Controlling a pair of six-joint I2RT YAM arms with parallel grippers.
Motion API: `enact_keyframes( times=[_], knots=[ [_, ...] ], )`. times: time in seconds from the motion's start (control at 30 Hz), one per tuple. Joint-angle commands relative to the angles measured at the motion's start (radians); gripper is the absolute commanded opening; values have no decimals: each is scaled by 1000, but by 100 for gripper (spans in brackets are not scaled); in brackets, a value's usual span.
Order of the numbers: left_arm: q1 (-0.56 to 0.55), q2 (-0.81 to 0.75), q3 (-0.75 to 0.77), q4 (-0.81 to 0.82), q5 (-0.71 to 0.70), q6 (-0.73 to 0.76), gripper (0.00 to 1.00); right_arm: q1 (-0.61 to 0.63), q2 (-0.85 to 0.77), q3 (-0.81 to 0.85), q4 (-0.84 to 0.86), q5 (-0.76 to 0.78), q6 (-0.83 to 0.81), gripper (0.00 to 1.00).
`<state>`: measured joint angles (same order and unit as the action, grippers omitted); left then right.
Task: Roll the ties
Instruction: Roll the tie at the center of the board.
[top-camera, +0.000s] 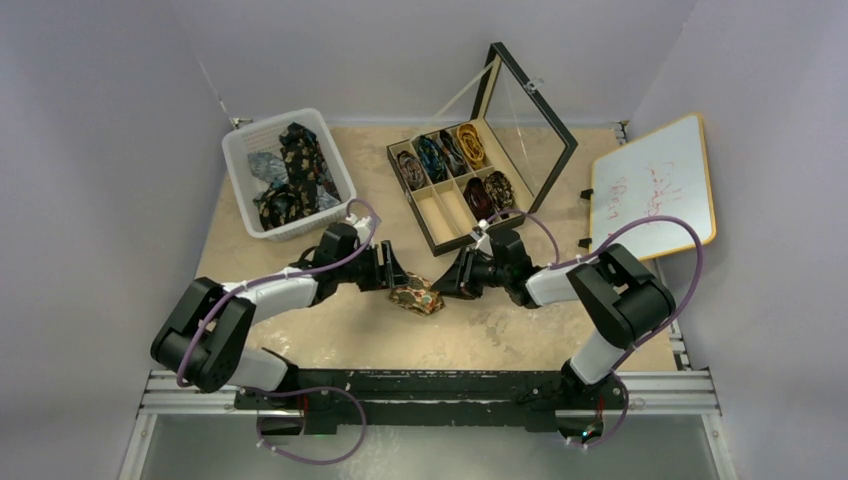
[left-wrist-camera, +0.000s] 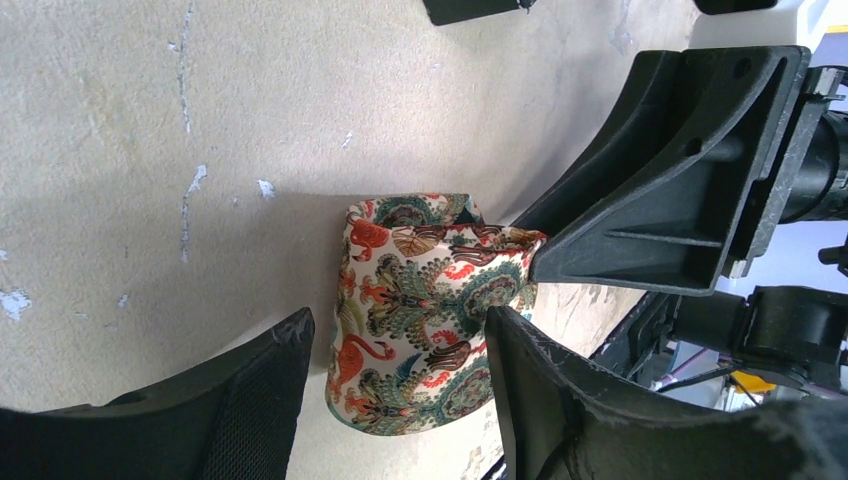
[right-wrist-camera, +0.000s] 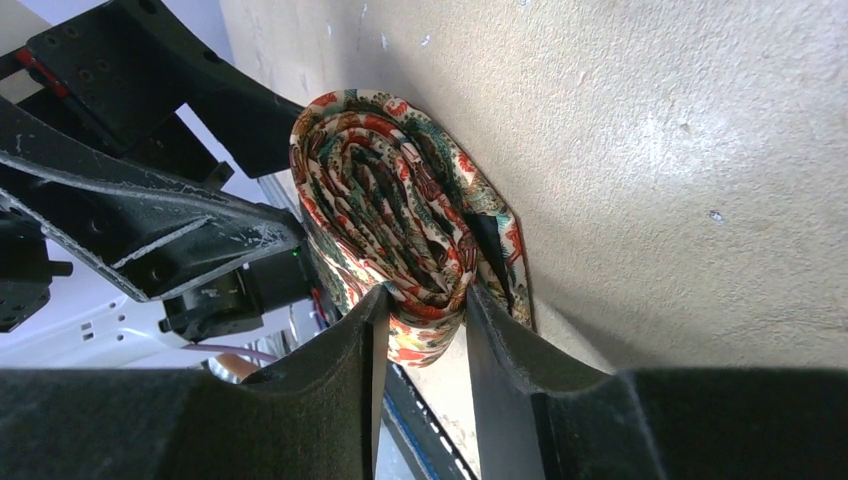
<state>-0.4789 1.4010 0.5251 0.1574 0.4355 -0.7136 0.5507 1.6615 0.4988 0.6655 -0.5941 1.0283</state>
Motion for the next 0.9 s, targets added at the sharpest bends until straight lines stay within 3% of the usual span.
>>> enact_keyframes(
  times=[0.0, 0.13, 0.3, 0.4, 0.57, 0.7, 0.87],
  knots=[
    [5, 3, -13, 53, 42, -1, 61, 8, 28, -14, 20, -3, -17, 37],
    [5, -11, -11, 44, 46, -2, 61, 8, 48, -12, 8, 2, -50, 41],
    [5, -63, -3, -7, 20, 9, 62, 8, -86, -38, -6, 55, -142, 69],
    [5, -106, -5, -34, -10, 11, 63, 8, -172, -17, -88, 78, -224, 76],
    [7, -183, 0, -88, -53, 11, 64, 8, -230, 36, -166, 131, -346, 78],
    [6, -224, 5, -146, -86, 16, 64, 14, -197, 59, -144, 74, -377, 77],
    [7, -287, -59, -151, -102, -5, 64, 35, -117, 85, -116, 34, -414, 85]
  ],
)
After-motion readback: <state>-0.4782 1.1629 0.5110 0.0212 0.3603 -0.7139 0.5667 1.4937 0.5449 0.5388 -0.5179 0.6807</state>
